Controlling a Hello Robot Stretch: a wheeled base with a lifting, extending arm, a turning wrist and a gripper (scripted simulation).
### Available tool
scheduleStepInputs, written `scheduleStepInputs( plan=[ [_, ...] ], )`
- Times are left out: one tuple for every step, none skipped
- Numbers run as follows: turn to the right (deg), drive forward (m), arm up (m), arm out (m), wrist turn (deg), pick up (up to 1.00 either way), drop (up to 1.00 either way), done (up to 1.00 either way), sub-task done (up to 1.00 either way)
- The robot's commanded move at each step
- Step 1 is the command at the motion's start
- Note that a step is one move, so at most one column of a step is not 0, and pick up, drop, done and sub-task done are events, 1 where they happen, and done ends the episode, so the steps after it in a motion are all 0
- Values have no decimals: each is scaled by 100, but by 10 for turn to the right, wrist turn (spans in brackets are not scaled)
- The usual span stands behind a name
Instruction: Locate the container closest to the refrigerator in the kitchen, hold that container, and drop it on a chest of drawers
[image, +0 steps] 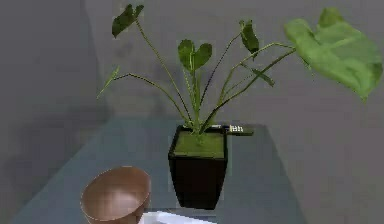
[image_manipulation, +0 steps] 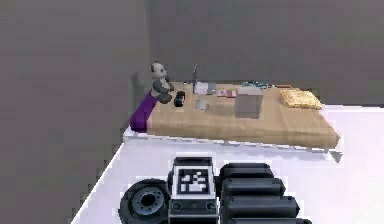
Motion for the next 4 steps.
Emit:
scheduleStepInputs(
  plan=[
    [-450, 0, 0, 0, 0, 0, 0, 0, 0],
    [-390, 0, 0, 0, 0, 0, 0, 0, 0],
    [0, 0, 0, 24, 0, 0, 0, 0, 0],
    [0, 0, 0, 0, 450, 0, 0, 0, 0]
  ],
)
